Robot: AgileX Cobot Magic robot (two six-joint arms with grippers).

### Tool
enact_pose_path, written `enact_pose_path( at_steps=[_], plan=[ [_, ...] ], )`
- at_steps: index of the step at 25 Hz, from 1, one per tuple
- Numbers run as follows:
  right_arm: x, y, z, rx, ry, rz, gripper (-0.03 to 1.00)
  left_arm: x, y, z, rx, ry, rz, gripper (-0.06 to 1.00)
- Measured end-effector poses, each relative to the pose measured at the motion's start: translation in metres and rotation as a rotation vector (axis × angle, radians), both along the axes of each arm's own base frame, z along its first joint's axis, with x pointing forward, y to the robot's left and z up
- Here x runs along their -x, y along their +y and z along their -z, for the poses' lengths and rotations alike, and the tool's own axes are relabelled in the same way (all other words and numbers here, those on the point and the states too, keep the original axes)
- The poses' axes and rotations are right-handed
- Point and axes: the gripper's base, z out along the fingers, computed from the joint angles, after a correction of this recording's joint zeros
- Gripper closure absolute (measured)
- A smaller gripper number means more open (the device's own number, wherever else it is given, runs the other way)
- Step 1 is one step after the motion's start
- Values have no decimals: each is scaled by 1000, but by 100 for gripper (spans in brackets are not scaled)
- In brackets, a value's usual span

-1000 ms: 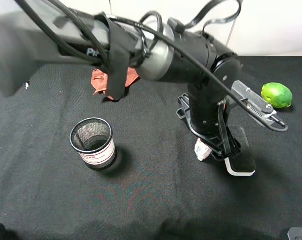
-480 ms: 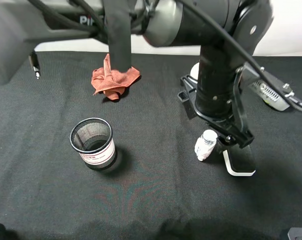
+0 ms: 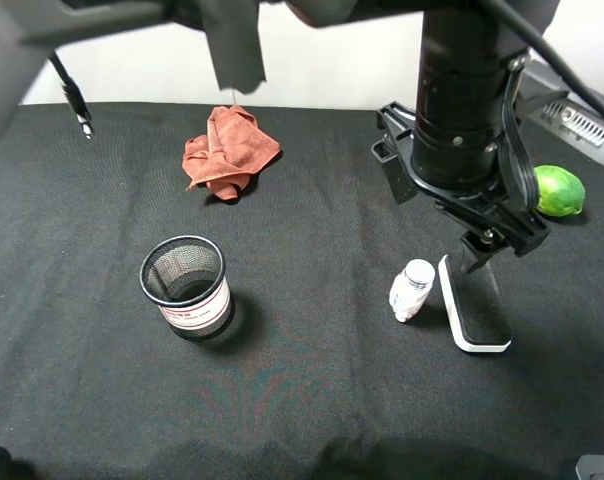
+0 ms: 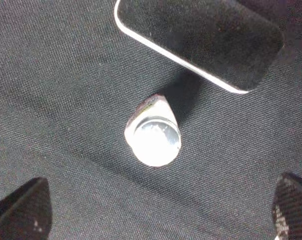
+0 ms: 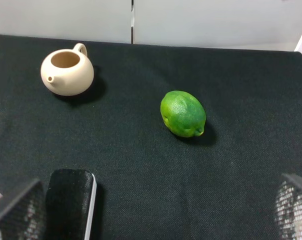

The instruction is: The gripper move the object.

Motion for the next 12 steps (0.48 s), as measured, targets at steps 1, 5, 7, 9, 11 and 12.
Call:
enact_pose_path(
  at_steps=[1, 5, 7, 9, 11, 12],
  plan=[
    [0, 0, 0, 0, 0, 0, 27, 1, 1, -4, 7, -4, 0, 1],
    [0, 0, 0, 0, 0, 0, 27, 1, 7, -25, 36, -46, 1, 1],
    [0, 0, 0, 0, 0, 0, 27, 2, 12, -36, 48, -74, 1, 1],
    [0, 0, 0, 0, 0, 0, 27, 2, 15, -46, 62, -91, 1, 1],
    [0, 0, 0, 0, 0, 0, 27, 3, 19, -55, 73, -113, 1, 1],
    [0, 0, 0, 0, 0, 0, 27, 3, 21, -60, 79, -127, 0, 1]
  ],
)
